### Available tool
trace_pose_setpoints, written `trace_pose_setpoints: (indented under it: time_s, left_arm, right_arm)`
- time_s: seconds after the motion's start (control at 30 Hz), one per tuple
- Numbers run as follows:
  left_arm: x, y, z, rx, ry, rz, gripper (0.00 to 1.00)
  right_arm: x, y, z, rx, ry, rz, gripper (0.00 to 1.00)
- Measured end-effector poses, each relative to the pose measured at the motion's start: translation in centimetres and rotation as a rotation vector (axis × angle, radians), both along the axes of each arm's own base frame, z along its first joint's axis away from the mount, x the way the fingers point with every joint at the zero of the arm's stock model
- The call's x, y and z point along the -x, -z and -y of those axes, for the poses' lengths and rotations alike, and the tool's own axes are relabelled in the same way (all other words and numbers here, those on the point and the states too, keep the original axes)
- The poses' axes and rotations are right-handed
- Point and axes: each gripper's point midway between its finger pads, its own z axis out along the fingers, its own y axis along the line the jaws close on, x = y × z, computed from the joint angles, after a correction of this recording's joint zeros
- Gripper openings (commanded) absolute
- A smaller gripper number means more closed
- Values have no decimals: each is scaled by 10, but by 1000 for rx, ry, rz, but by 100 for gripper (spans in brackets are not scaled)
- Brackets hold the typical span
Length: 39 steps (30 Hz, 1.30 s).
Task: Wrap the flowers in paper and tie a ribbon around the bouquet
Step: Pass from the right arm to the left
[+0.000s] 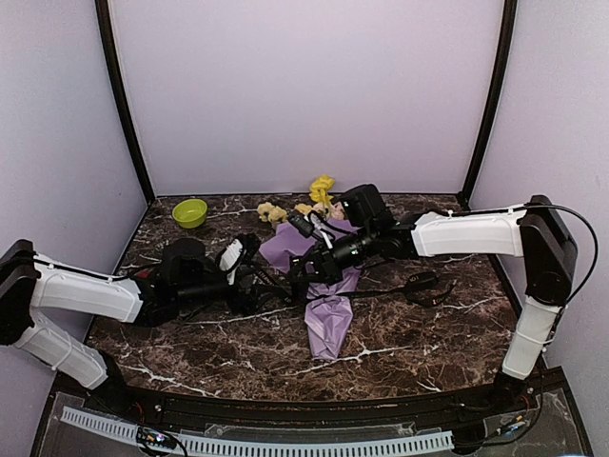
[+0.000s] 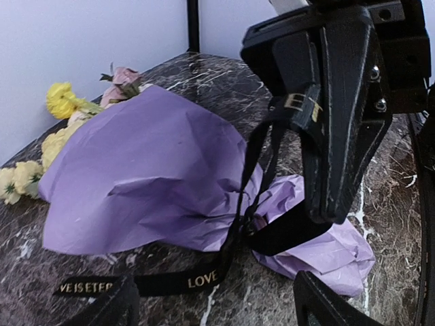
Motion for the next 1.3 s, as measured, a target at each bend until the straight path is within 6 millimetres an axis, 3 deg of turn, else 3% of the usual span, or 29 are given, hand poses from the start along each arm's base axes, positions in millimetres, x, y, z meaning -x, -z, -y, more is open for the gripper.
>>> trace_pose_setpoints:
  time_s: [0.23, 0.43, 0.67, 0.87, 0.97, 1.13, 1.3]
  left_arm:
    - [7, 42, 44, 37, 213, -23, 88]
    - [13, 36, 63, 155, 297, -12, 83]
    - [10, 31, 79, 209, 295, 6, 55]
    - [10, 26, 85, 229, 293, 22, 12]
    - [8, 26, 85, 229, 280, 26, 0]
    - [0, 27, 84, 222, 239, 32, 0]
    - [-10, 33, 79, 193, 175, 34, 0]
  right_arm:
    - [-4, -1, -1, -1, 23, -4, 0]
    - [-13, -6, -1, -20, 51, -5, 0]
    - [-16, -9, -2, -31, 65, -5, 0]
    - [-19, -9, -2, -28, 80, -6, 0]
    - [-20, -9, -2, -25, 88, -6, 0]
    - [-27, -4, 0, -2, 126, 0, 36]
    - [-40, 3, 17, 82, 244, 14, 51]
